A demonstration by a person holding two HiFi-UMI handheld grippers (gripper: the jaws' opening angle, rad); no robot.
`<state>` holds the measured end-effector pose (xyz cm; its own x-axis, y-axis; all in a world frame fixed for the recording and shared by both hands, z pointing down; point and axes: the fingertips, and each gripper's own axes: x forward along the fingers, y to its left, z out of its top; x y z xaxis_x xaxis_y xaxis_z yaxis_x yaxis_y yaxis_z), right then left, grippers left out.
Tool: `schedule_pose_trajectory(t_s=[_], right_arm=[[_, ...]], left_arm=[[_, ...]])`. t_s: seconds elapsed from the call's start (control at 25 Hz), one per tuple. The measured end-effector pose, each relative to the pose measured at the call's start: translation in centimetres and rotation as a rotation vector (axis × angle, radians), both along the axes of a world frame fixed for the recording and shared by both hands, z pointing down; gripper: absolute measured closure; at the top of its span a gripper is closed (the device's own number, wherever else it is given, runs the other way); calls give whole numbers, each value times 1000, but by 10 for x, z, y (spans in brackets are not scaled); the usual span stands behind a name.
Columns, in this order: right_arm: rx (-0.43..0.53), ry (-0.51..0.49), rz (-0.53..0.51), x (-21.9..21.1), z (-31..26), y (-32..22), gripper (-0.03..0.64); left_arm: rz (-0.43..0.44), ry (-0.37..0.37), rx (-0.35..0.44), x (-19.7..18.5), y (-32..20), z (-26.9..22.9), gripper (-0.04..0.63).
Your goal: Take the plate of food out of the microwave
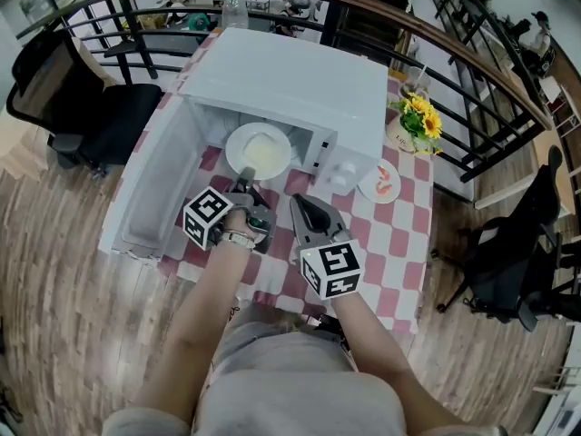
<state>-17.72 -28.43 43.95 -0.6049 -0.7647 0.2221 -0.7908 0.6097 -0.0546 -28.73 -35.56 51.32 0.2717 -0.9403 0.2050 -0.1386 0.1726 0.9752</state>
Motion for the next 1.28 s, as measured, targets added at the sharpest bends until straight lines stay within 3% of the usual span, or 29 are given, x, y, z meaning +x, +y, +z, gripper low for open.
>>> schedule_pose_trajectory(t_s=[0.48, 0.8, 1.28], right_arm=[[33, -13, -37, 14, -12, 15, 594], [37, -19, -31, 20, -15, 28, 594], [47, -72, 3, 34, -29, 32, 594]], left_arm=[[-65, -45, 69, 13, 40, -23, 580], [-72, -13, 116, 30, 66, -40, 580], [-45, -41, 176, 43, 95, -62, 580]])
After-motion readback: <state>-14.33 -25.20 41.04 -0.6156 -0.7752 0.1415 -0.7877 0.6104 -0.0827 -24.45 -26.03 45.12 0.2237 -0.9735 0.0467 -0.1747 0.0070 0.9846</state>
